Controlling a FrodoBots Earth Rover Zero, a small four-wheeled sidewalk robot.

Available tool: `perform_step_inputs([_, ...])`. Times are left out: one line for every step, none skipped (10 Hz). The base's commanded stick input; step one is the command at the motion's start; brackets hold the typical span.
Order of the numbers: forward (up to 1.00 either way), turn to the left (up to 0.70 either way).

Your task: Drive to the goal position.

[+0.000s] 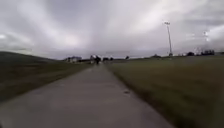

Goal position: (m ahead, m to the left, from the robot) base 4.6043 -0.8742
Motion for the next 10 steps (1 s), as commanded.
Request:
perform_step_inputs([0.70,0.00])
perform_step_inputs([0.70,0.00])
perform_step_inputs([0.70,0.00])
perform_step_inputs([0.70,0.00])
perform_step_inputs([0.70,0.00])
perform_step_inputs([0.70,0.00])
perform_step_inputs([0.70,0.00])
perform_step_inputs([0.70,0.00])
perform_step_inputs([0.70,0.00])
perform_step_inputs([0.70,0.00])
